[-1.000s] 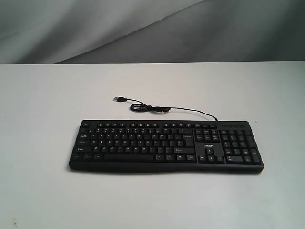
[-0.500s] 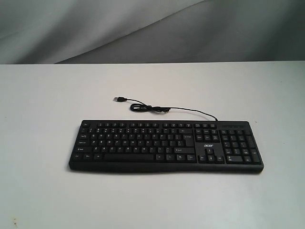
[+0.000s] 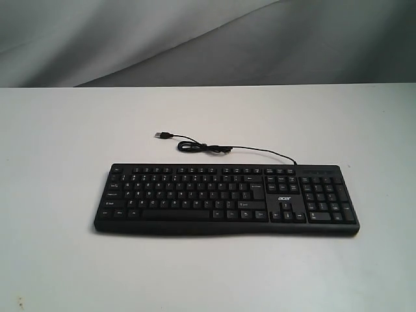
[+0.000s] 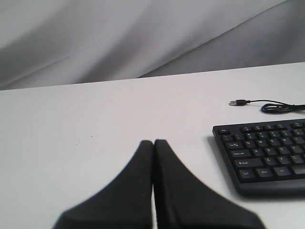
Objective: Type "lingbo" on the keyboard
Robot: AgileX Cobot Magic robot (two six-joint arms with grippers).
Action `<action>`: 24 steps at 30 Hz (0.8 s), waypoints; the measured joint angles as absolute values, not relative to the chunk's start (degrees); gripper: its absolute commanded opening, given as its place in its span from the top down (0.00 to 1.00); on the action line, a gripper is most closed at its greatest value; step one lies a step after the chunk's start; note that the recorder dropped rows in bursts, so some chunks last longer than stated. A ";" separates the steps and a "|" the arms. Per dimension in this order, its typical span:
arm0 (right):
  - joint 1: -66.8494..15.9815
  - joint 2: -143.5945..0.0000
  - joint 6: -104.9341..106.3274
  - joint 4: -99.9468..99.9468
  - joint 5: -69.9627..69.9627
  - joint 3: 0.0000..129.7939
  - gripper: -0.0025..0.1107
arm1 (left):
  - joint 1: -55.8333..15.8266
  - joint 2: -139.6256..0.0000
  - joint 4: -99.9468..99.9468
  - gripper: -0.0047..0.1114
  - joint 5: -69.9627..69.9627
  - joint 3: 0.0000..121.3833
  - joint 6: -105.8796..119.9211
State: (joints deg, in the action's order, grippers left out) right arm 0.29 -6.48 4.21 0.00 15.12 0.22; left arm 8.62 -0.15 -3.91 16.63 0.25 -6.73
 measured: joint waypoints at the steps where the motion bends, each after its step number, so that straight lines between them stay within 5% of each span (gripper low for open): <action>1: 0.29 -6.35 4.32 0.00 15.22 0.22 0.98 | 8.62 -0.15 -3.91 0.96 16.63 0.25 -6.73; 24: 0.29 -0.36 4.32 0.00 19.88 0.22 0.98 | 8.62 -0.15 -3.91 0.96 16.63 0.25 -6.73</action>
